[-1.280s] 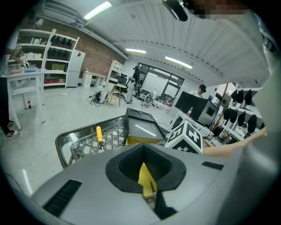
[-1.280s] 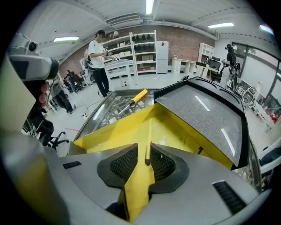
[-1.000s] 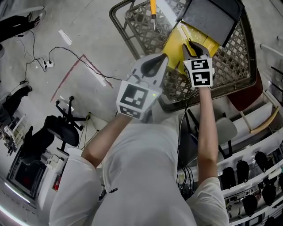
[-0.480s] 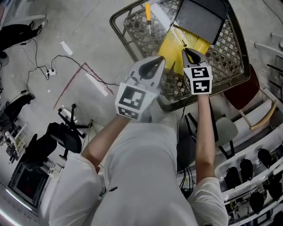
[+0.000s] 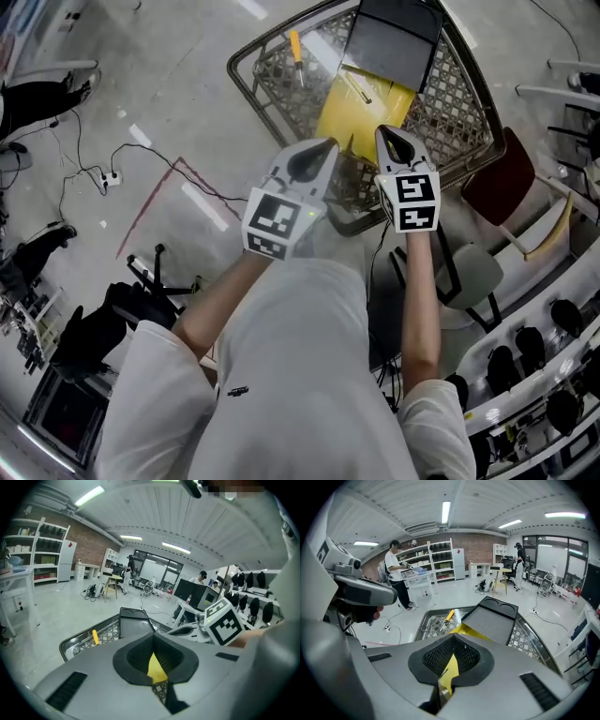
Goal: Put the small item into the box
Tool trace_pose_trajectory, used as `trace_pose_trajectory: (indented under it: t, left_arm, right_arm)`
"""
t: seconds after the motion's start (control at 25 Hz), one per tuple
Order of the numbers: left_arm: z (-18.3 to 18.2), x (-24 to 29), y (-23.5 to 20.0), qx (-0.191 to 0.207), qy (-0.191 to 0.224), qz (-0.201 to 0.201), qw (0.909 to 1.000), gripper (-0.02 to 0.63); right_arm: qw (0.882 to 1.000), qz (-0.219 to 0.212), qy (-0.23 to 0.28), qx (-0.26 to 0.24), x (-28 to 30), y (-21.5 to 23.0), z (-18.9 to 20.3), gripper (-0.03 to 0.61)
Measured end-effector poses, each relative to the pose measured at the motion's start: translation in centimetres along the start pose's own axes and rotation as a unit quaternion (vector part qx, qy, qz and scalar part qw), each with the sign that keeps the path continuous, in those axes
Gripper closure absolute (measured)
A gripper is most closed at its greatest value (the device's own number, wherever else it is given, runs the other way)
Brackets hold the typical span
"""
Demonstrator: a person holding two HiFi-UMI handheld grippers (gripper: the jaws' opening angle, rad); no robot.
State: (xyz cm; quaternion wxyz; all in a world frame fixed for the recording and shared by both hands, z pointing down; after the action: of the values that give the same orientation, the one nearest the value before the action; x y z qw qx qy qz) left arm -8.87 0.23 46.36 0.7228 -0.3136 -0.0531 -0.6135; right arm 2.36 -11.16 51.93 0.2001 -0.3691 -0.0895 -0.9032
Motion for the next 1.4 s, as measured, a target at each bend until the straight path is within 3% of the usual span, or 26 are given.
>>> trace_pose_trajectory:
  t: [0.68, 1.08, 1.4]
  left_arm:
    - [-4.0, -6.1, 5.5, 0.047, 0.007, 0.054, 0.9974, 0.612]
    - [-5.9, -9.1, 6.4, 0.061, 0.024, 0.068, 0.9955, 0.612]
    - [-8.6, -10.6, 5.9, 0.083, 0.054, 0.061, 0.9932, 0.612]
  right_arm:
    - [0.994, 0.077, 0.068, 0.040, -14.3, -4.7, -2.0, 0.580]
    - [0.978, 0.141, 0.136, 0.069, -20.3, -6.2, -3.5, 0.580]
    - [0.971, 0.148, 0.177, 0.066, -22.2, -6.7, -5.3, 0.580]
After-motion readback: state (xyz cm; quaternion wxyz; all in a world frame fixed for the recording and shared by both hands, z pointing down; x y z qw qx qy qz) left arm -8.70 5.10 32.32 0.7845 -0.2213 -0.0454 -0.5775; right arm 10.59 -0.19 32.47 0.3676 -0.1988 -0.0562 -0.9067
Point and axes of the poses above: the fingertips, and each gripper's own axes: x forward along the fingers, y to its right, z out of its underside, the point moved 7 cm from there along -x, backward along the fingers, and after that the axes turned 4 degrees about z, right-handed, at the moved point
